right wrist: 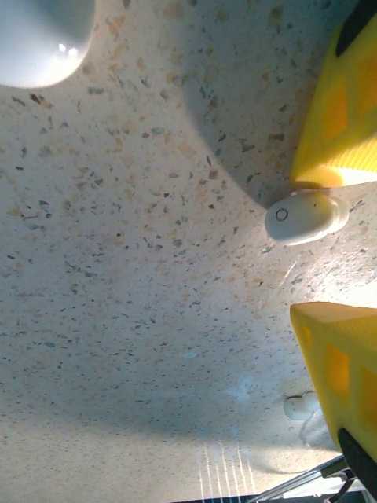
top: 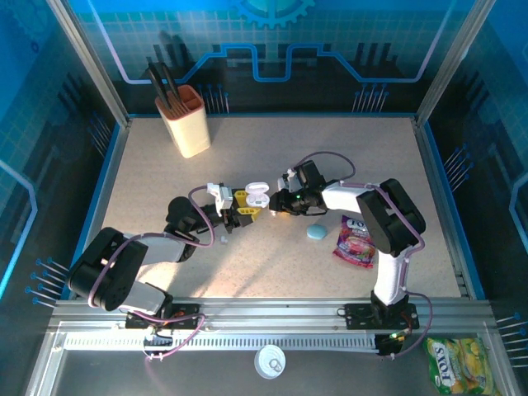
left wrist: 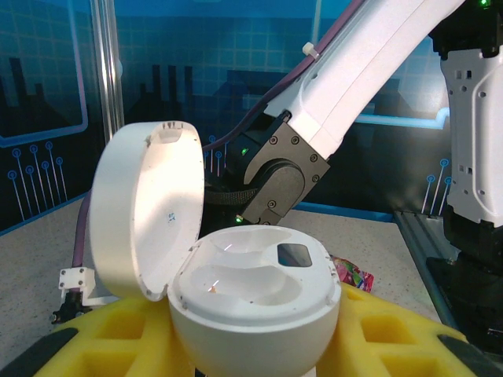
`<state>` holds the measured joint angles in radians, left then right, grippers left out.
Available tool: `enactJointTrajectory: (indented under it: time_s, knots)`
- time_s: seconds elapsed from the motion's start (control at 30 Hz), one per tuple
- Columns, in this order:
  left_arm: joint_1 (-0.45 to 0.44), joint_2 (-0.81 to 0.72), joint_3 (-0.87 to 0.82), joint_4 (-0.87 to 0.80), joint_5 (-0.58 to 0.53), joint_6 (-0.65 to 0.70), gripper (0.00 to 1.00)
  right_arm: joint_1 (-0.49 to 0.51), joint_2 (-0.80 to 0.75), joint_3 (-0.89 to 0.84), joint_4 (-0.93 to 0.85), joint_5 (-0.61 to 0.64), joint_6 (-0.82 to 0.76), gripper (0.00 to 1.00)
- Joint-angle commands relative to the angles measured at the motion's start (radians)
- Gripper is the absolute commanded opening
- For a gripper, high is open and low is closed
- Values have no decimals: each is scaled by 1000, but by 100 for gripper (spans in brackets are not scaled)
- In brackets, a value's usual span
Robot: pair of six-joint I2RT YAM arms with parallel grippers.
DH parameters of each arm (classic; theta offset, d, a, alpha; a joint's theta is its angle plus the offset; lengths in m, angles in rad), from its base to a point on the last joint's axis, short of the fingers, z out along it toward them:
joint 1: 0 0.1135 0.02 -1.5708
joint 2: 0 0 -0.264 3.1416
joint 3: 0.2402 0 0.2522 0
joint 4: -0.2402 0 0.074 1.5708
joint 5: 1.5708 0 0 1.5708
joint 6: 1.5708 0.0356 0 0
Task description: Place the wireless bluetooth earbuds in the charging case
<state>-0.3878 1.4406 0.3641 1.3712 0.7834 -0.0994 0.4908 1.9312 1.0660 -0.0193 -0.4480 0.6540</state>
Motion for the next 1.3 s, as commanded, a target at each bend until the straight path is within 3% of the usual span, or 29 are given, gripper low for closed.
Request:
enactJointTrajectory:
  time_s: [0.0,0.47,0.8,1.0,1.27]
  knots:
    - [8,-13,1,31,23,1,37,9,39,0,11,-24,2,39]
    - [7,-6,0,31,25,7,37,9,87,22,-11,4,3,24]
    - [7,15,-1,31,-2,42,37,11,-37,-23,-22,84,-14,20]
    - [8,50,5,30,-62,67,37,14,-178,-79,-95,282,-27,21]
    - [7,73,23,30,-74,77,37,75,-280,-50,-359,728,18,21]
